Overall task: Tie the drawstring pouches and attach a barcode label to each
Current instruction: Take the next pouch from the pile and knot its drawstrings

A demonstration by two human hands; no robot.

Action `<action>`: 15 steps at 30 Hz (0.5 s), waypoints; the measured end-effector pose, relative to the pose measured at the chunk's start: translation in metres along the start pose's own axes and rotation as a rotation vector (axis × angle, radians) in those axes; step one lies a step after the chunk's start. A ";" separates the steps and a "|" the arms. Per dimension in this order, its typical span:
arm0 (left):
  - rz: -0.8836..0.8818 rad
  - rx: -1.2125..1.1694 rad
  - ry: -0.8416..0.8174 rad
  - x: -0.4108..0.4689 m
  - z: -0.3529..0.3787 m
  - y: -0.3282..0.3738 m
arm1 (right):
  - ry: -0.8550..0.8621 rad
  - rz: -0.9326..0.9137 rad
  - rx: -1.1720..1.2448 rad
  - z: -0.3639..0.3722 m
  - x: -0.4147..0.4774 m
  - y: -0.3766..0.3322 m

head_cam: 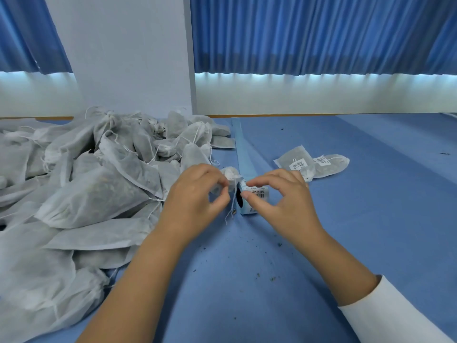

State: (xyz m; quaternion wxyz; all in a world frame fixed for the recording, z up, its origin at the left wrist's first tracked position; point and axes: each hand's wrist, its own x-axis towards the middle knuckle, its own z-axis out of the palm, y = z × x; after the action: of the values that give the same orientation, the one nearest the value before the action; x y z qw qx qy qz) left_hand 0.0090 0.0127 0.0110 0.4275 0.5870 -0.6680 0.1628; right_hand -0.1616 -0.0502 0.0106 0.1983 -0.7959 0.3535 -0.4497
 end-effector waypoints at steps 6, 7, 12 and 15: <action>0.070 -0.030 -0.127 -0.001 0.003 0.009 | -0.008 -0.038 -0.037 0.006 -0.001 0.001; 0.074 -0.033 -0.132 -0.001 0.003 0.010 | -0.003 -0.053 -0.037 0.006 0.000 0.002; 0.037 -0.073 -0.075 0.000 0.002 0.013 | -0.059 -0.072 0.040 0.006 -0.001 0.006; -0.001 -0.111 -0.135 0.001 0.001 0.012 | -0.152 -0.036 0.228 0.004 -0.003 0.003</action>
State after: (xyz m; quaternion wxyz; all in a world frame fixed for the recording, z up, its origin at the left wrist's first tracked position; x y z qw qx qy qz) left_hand -0.0024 0.0144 0.0146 0.4136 0.5723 -0.7029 0.0855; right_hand -0.1607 -0.0502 0.0051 0.3057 -0.8062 0.2698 -0.4287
